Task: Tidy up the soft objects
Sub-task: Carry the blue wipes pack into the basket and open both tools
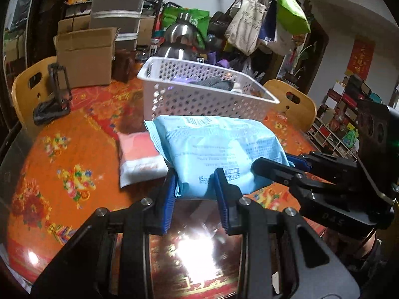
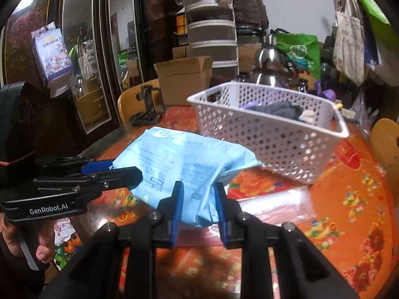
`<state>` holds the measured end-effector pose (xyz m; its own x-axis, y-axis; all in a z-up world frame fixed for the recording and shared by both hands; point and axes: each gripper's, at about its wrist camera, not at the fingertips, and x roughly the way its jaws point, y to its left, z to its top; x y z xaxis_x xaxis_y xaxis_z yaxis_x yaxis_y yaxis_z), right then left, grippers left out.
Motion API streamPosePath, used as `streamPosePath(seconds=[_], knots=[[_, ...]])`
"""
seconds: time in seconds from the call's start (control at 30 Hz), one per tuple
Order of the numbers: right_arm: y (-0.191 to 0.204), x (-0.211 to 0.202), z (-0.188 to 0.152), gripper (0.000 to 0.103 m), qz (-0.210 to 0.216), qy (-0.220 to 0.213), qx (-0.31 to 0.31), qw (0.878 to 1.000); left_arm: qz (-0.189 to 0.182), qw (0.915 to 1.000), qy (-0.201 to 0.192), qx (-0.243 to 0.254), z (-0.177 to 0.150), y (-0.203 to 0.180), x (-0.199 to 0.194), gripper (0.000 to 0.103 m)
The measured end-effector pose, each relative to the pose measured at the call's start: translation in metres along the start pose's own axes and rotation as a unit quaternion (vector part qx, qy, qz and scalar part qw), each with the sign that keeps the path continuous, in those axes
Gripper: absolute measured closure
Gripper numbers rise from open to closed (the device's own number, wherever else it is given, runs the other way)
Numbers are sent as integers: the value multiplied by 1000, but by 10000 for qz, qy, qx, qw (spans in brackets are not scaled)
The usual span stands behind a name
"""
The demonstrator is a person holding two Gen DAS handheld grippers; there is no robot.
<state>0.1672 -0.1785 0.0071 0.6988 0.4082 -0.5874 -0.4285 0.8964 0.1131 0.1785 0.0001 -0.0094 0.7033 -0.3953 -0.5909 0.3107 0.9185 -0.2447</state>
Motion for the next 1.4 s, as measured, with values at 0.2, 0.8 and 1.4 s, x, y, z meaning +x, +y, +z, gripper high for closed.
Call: streamPosePath(seconds=[0.2,0.8,1.4], knots=[[-16,-15,15,80,-108,-160,60,9998,-91,9998,-94,156,23,-22,0,75],[-94,22,138,80,-528,-279,109,9982,-310,9991,-188,211,186,-34,76,75],[-164,120,147,50,-988,554,551,9920,252,9994,221,-76,218,4,197,28]])
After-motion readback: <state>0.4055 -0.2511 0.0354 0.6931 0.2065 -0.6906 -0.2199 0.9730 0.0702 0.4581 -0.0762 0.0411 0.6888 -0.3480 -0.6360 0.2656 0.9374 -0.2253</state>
